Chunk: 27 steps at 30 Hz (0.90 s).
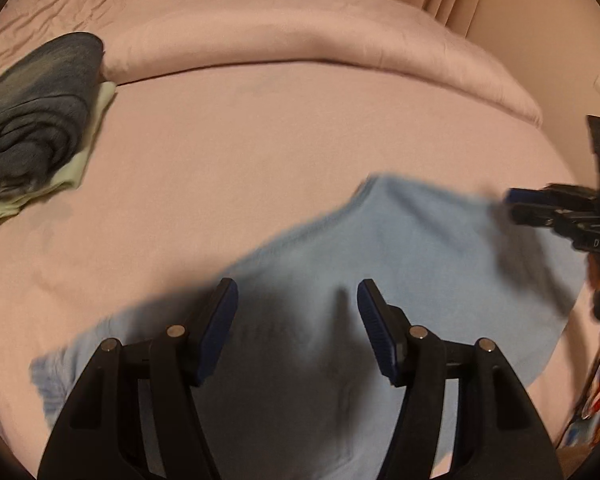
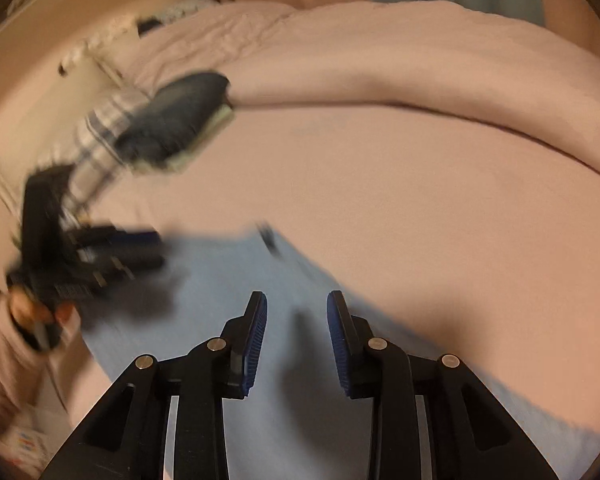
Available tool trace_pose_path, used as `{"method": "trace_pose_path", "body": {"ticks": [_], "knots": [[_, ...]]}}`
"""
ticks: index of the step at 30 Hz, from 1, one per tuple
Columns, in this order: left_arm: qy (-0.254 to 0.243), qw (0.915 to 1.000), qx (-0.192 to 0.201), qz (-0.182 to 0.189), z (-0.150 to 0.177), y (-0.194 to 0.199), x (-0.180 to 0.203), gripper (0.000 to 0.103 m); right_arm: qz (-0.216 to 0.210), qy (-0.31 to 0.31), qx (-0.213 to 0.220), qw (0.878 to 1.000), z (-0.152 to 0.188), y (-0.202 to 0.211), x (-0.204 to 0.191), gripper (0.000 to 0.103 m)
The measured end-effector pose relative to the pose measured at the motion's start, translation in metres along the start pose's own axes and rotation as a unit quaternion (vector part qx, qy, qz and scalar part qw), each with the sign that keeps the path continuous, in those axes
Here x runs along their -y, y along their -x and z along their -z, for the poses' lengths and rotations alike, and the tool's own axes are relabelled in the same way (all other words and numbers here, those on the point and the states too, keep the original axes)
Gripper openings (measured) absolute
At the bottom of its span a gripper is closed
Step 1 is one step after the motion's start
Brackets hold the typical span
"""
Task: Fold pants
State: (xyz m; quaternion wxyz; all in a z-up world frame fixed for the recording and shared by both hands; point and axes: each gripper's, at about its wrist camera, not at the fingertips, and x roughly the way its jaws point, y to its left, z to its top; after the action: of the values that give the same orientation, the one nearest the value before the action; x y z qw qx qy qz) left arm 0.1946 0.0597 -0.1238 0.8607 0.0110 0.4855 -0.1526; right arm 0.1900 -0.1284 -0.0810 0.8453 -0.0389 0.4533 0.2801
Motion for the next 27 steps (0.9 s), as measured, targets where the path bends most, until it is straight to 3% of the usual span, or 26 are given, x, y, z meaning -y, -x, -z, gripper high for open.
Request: {"method": "trace_pose_path", "body": {"ticks": [4,6,8,12,17,27], "knots": [[-0.045,0.9969,-0.009,-0.063,0.022,0.002,0.001,0.058,0.082,0.006,-0.045,0.996,0.048,0.003,0.016,0.031],[-0.06,0.995,-0.013,-0.08,0.028,-0.001,-0.004,0.055,0.157,0.019,-0.075,0.984,0.072,-0.001,0.03,0.031],[-0.069,0.9935,-0.008,-0.09,0.035,0.007,-0.005,0.054,0.146,-0.009,-0.046,0.988,0.085,0.015,0.043,0.031],[-0.072,0.9917,-0.005,-0.107,0.045,0.017,-0.004,0.054,0.181,-0.063,-0.043,0.98,0.1,0.036,0.065,0.031],[-0.047,0.9941,0.003,-0.098,0.057,0.038,-0.003,0.055,0.204,-0.086,-0.041,0.974,0.105,0.057,0.068,0.031],[-0.051,0.9917,0.007,-0.118,0.07,0.049,0.001,0.058,0.196,-0.128,-0.019,0.972,0.133,0.086,0.087,0.031]]}}
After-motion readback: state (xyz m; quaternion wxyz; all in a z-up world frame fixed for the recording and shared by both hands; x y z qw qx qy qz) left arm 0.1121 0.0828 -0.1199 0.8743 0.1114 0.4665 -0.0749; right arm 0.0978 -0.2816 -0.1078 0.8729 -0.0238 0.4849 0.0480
